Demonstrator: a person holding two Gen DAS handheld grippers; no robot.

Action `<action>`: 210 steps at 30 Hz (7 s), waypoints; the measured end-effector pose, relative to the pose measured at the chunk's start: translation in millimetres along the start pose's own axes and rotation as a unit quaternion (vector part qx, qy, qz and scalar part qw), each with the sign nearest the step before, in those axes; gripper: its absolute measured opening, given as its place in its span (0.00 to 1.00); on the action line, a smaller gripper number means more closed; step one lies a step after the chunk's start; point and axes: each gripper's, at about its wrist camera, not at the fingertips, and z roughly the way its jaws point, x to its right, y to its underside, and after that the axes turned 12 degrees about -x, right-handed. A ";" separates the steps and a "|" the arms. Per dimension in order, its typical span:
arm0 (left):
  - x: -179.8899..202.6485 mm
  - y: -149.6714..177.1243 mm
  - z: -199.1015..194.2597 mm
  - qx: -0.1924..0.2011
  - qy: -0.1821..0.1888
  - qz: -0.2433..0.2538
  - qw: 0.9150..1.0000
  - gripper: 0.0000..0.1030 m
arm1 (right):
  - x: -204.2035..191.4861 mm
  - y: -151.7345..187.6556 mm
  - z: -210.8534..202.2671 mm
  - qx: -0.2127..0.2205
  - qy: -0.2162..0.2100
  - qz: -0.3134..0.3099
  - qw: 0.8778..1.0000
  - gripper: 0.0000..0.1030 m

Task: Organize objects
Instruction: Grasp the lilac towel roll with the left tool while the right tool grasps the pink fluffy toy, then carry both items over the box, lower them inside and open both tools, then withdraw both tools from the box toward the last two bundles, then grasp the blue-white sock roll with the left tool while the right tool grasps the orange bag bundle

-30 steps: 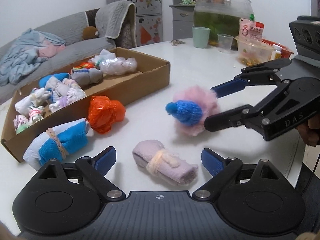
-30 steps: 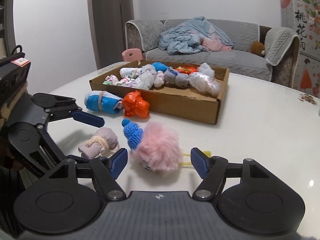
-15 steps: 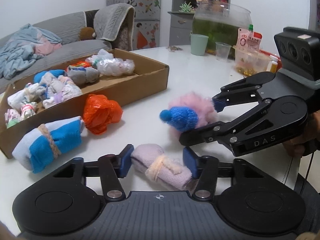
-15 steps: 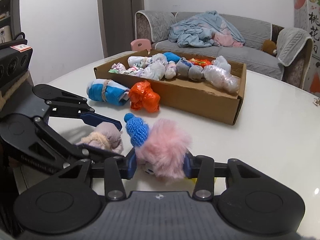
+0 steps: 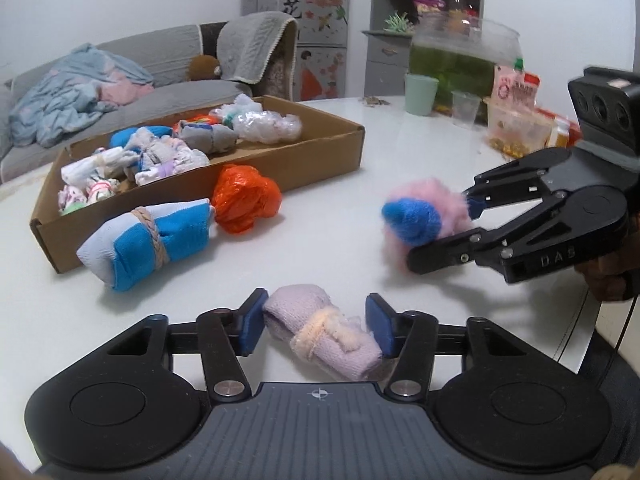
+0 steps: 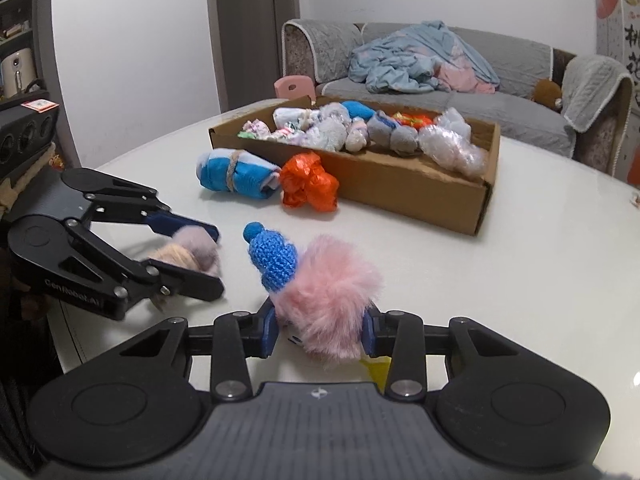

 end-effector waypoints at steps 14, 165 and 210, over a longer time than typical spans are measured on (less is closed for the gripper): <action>-8.5 6.1 -7.2 0.002 0.004 -0.025 1.000 0.40 | -0.2 -0.1 -1.3 0.004 -0.004 0.004 1.000 0.34; -100.9 -107.0 -6.8 -0.038 -0.152 -0.207 0.966 0.86 | 50.4 -141.2 46.1 -0.039 0.060 0.050 0.996 0.81; -83.4 -41.9 8.8 -0.004 -0.115 -0.215 0.970 1.00 | 20.0 -85.5 58.3 0.000 -0.037 0.036 0.999 0.39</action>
